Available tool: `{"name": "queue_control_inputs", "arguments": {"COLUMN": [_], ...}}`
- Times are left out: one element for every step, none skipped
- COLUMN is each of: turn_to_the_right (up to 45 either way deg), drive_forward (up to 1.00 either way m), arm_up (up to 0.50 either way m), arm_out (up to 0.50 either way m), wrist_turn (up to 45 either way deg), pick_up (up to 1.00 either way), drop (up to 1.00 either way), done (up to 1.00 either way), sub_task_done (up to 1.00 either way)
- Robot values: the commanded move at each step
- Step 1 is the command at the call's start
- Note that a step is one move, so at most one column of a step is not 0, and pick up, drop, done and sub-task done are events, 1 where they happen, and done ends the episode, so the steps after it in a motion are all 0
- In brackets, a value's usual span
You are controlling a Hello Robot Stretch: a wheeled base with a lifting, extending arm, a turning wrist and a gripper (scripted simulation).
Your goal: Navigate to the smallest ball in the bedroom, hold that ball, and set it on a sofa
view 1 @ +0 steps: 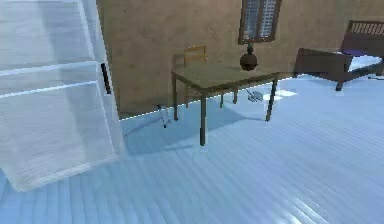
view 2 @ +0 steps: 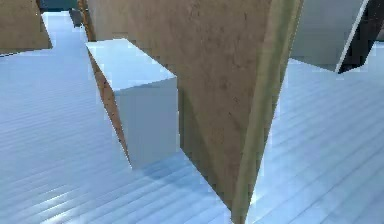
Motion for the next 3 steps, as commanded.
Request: {"name": "queue_control_inputs", "arguments": {"turn_to_the_right": [45.0, 0.0, -45.0], "drive_forward": [0.0, 0.25, 0.0], "arm_up": [0.0, 0.0, 0.0], "arm_out": [0.0, 0.0, 0.0], "wrist_turn": [0.0, 0.0, 0.0], "pick_up": [0.0, 0.0, 0.0], "drop": [0.0, 0.0, 0.0], "done": [0.0, 0.0, 0.0], "sub_task_done": [0.0, 0.0, 0.0]}}
